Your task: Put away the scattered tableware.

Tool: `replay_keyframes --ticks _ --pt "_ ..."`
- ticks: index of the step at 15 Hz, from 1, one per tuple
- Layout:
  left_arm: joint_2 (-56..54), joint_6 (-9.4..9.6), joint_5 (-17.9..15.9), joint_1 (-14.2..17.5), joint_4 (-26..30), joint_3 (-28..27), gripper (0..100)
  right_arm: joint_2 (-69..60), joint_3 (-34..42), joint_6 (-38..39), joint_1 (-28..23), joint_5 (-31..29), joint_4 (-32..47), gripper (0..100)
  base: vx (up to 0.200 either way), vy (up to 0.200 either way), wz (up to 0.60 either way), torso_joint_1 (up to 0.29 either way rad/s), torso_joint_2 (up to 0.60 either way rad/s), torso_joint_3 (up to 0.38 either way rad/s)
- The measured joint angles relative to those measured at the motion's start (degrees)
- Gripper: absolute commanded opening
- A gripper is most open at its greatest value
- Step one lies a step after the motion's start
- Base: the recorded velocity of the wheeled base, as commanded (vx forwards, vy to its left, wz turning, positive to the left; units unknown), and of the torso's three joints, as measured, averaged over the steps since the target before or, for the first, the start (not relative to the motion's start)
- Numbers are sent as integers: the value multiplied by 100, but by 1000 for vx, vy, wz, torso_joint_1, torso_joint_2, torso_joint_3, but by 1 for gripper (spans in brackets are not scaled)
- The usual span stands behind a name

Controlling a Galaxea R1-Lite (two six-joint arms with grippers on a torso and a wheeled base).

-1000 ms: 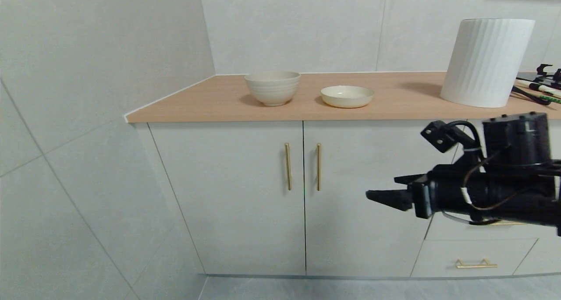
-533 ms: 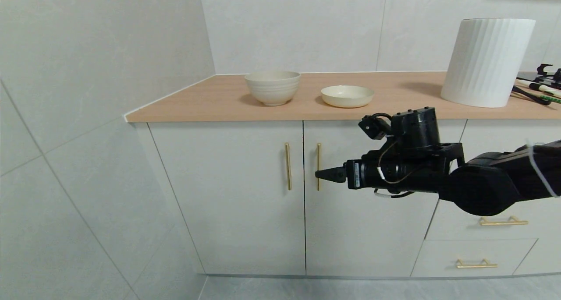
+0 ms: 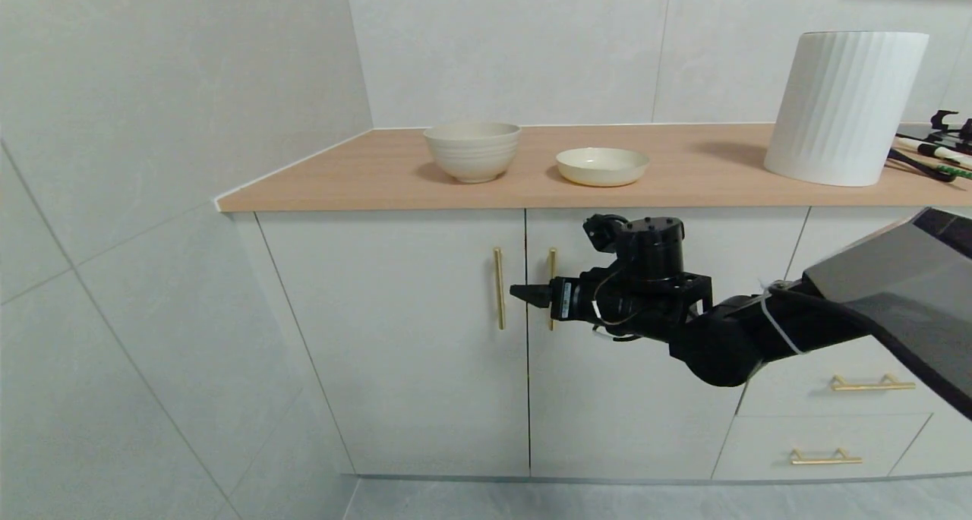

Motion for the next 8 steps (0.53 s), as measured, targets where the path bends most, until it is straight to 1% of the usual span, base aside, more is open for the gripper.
replay_keyframes --ticks 2,8 --pt "0 0 0 2 0 0 100 193 -90 128 -9 -22 -229 100 0 0 0 0 0 0" --pt "0 0 0 2 0 0 100 560 -421 172 -129 -171 -257 100 0 0 0 0 0 0"
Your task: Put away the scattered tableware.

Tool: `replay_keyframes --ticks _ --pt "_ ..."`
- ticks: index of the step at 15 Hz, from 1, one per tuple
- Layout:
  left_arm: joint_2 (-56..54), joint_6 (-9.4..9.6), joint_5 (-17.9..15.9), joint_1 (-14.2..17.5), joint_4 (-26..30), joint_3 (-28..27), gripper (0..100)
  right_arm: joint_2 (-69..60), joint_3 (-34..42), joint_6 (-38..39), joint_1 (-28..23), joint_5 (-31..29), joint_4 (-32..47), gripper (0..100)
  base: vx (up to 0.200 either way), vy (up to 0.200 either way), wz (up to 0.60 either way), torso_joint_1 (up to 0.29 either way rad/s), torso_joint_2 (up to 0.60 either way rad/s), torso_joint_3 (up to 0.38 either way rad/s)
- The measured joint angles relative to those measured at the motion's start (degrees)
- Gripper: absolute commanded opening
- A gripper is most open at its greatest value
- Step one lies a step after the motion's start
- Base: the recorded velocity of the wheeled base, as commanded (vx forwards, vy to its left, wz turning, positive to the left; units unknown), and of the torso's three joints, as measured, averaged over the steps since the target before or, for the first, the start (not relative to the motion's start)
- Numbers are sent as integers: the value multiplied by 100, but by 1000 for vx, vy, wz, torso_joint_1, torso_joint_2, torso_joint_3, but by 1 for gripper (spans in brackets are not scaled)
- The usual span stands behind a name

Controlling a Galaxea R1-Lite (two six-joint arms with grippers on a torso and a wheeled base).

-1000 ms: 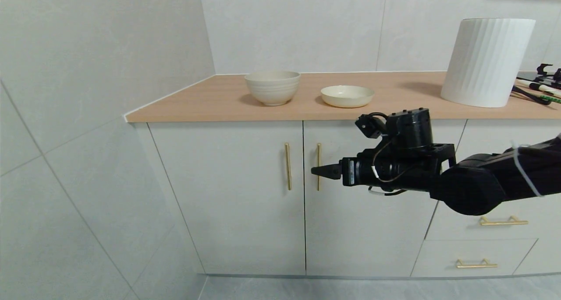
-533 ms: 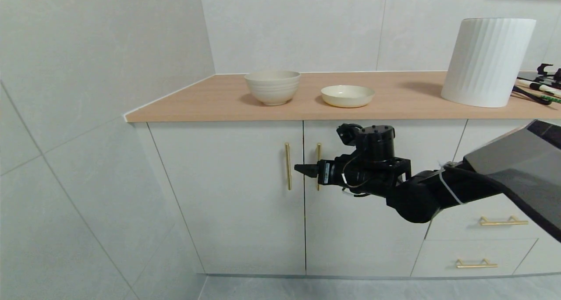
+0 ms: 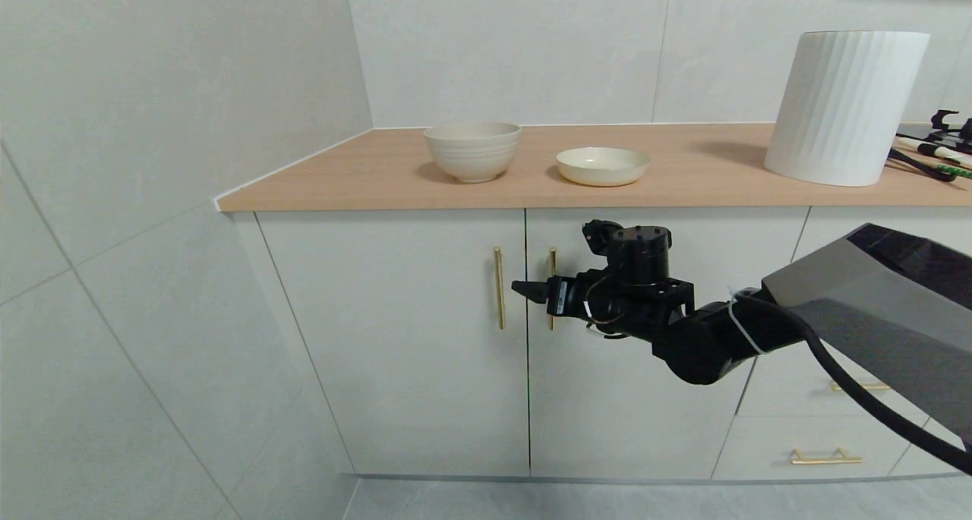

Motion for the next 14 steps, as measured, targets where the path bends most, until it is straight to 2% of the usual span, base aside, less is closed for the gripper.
replay_keyframes --ticks 4,11,14 --pt "0 0 2 0 0 0 100 162 -80 302 -9 20 -462 100 0 0 0 0 0 0" --pt "0 0 0 0 0 0 100 313 -4 516 173 63 -577 100 0 0 0 0 0 0" --pt "0 0 0 0 0 0 100 123 361 512 219 485 -579 100 0 0 0 0 0 0"
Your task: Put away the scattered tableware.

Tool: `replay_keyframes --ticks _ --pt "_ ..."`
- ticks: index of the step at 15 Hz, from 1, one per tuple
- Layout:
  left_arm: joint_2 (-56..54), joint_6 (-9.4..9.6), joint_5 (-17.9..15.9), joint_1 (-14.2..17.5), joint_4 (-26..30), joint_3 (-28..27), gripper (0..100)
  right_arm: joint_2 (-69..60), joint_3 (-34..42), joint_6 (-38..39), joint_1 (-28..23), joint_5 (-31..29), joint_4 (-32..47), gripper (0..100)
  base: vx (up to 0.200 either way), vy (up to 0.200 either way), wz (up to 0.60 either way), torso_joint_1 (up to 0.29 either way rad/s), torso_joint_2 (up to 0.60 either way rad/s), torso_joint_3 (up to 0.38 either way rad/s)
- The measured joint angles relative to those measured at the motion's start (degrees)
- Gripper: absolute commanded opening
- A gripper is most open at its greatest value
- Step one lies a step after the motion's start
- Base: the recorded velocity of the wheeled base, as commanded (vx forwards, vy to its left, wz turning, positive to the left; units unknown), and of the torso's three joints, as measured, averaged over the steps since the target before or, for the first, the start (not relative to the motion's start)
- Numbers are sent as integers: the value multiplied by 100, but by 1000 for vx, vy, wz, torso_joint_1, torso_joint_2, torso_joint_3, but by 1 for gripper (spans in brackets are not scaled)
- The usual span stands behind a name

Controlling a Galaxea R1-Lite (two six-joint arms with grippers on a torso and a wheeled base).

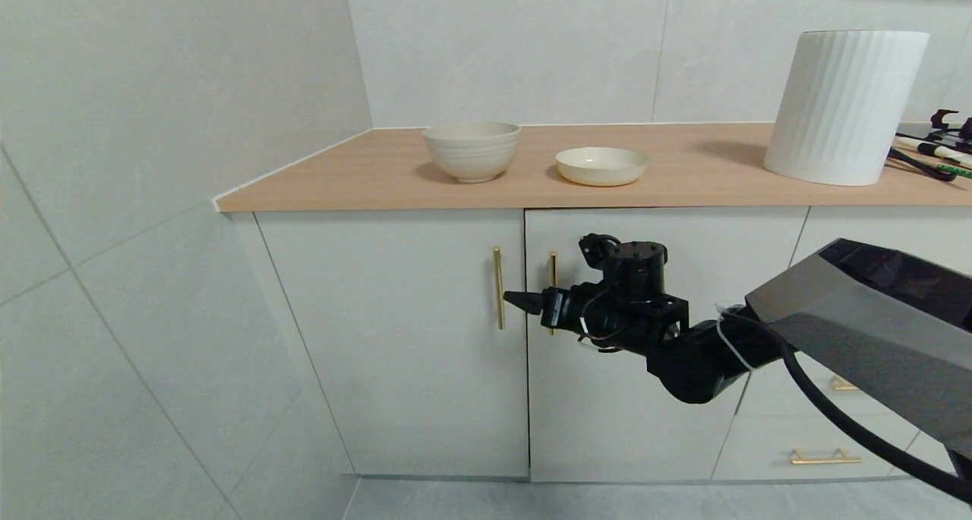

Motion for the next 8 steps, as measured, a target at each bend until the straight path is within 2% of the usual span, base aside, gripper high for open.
replay_keyframes --ticks 3,8 --pt "0 0 0 -2 0 0 100 -380 553 0 30 627 32 100 0 0 0 0 0 0" --pt "0 0 0 -2 -2 0 100 -978 1231 -2 45 1026 18 100 0 0 0 0 0 0"
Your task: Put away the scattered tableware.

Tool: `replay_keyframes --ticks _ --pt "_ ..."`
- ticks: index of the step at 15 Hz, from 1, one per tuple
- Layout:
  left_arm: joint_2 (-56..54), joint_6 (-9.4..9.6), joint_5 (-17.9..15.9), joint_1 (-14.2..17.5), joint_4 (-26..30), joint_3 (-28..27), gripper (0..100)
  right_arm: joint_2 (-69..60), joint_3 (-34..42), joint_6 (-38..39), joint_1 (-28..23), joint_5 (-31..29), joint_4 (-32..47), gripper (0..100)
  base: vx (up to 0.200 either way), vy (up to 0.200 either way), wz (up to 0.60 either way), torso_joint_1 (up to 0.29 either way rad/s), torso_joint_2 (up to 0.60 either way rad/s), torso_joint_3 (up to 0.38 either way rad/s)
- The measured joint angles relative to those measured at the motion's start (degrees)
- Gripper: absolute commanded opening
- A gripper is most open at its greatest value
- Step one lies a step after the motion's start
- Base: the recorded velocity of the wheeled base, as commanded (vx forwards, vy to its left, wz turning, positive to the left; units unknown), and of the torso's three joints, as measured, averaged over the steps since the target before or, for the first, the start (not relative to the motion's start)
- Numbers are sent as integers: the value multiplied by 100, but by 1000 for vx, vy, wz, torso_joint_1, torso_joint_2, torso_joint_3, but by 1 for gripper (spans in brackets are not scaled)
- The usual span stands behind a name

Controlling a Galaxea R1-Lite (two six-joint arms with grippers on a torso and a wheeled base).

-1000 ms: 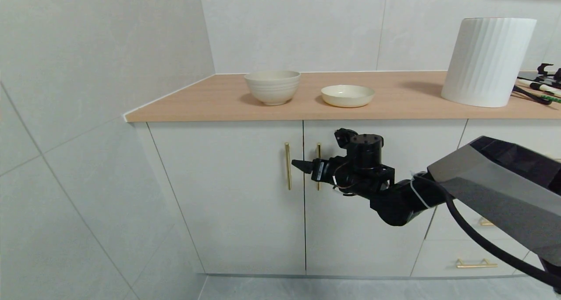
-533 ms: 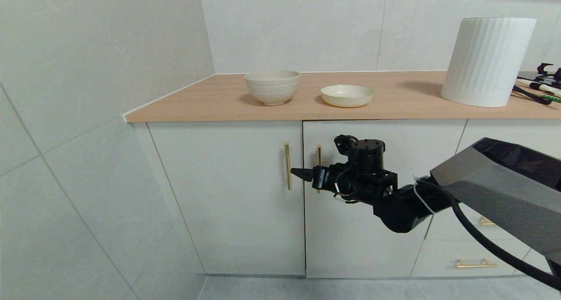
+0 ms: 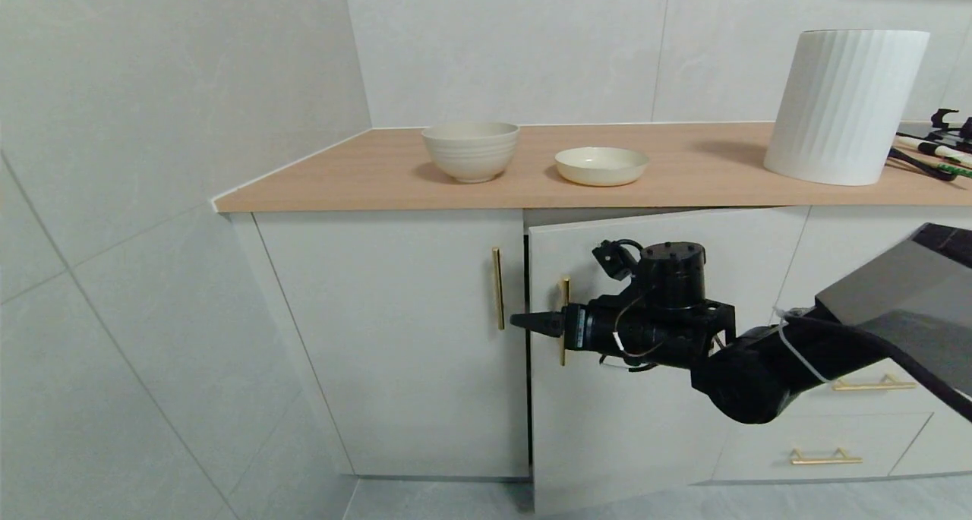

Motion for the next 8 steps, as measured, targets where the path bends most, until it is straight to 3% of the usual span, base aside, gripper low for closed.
replay_keyframes --ticks 8 --pt "0 15 0 2 2 0 100 -1211 1519 -128 72 1002 17 100 0 0 0 0 0 0"
